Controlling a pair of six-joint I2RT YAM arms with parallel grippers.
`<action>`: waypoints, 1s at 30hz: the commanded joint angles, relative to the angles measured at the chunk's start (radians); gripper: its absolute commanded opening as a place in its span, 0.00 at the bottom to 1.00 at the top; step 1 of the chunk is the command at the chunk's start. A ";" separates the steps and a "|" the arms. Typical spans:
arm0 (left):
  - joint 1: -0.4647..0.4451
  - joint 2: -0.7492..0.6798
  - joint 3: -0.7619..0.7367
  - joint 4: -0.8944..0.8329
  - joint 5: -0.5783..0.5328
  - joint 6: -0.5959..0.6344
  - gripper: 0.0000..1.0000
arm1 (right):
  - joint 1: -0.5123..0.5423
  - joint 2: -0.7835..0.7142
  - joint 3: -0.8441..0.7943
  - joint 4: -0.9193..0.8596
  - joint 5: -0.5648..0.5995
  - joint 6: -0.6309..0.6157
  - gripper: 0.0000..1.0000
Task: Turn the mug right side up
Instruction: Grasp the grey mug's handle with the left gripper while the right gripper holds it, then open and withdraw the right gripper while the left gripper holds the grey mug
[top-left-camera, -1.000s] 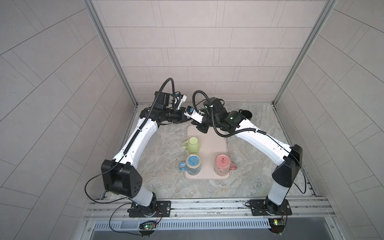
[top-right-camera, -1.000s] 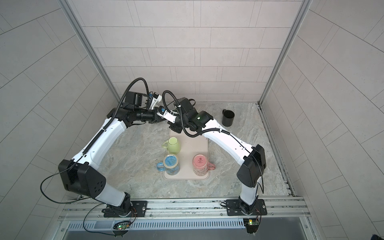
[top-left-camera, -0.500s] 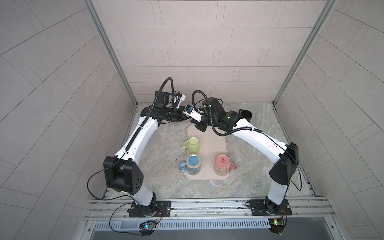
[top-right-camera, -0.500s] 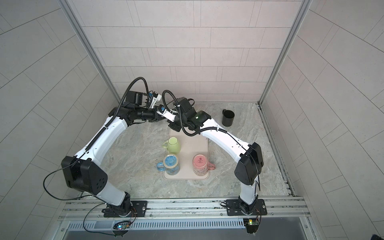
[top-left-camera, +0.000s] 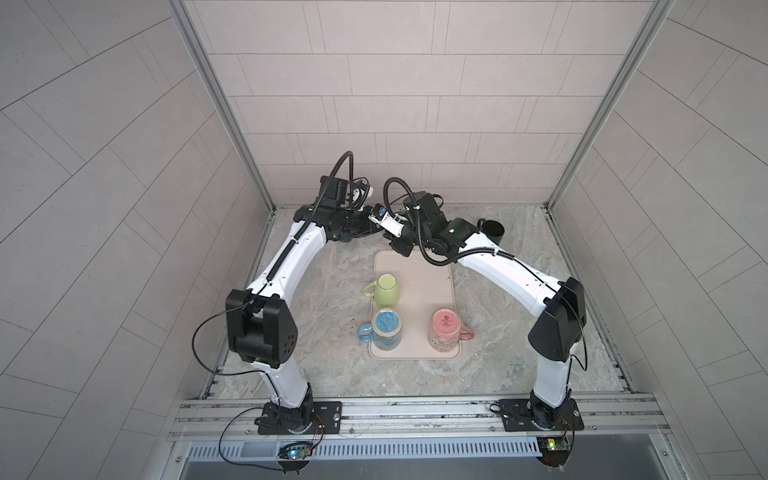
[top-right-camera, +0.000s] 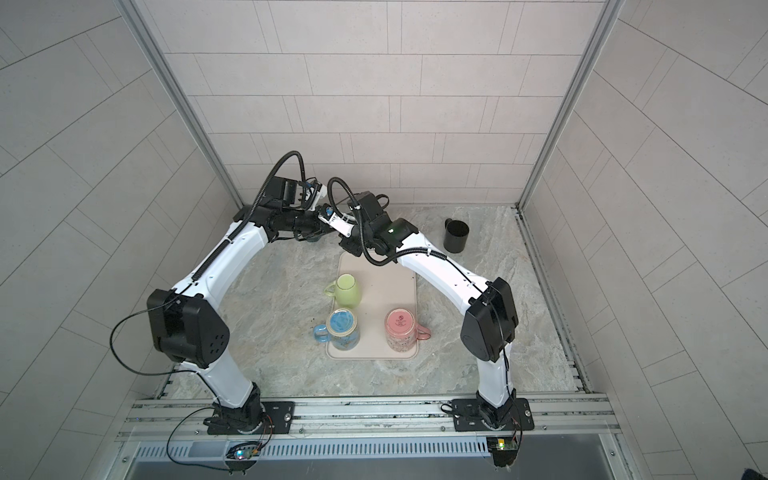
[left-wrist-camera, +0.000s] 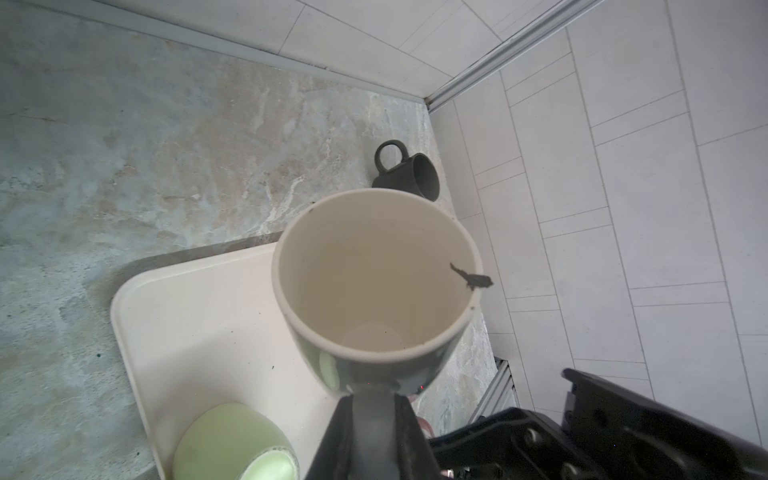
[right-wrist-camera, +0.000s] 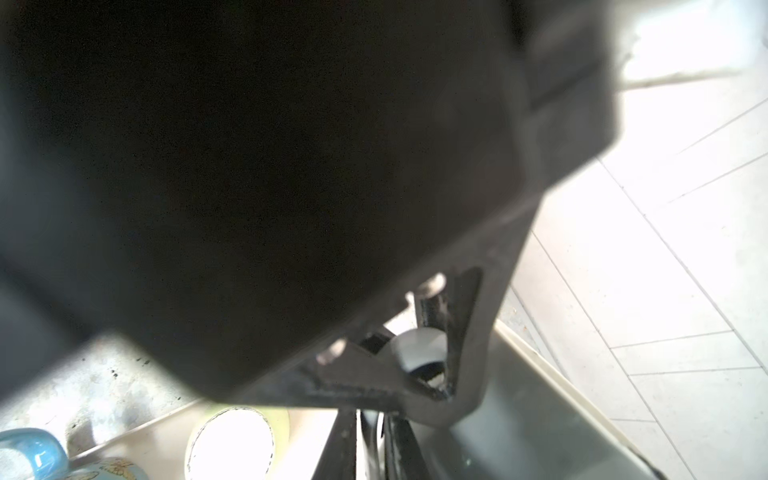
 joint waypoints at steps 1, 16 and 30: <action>-0.022 0.023 0.055 -0.030 0.022 0.029 0.00 | -0.028 0.022 0.048 0.070 0.023 -0.003 0.15; -0.001 0.207 0.254 -0.019 -0.046 0.034 0.00 | -0.085 0.015 0.041 0.059 0.014 0.028 0.23; 0.023 0.292 0.310 0.073 -0.229 0.042 0.00 | -0.089 -0.174 -0.155 0.084 0.094 0.079 0.24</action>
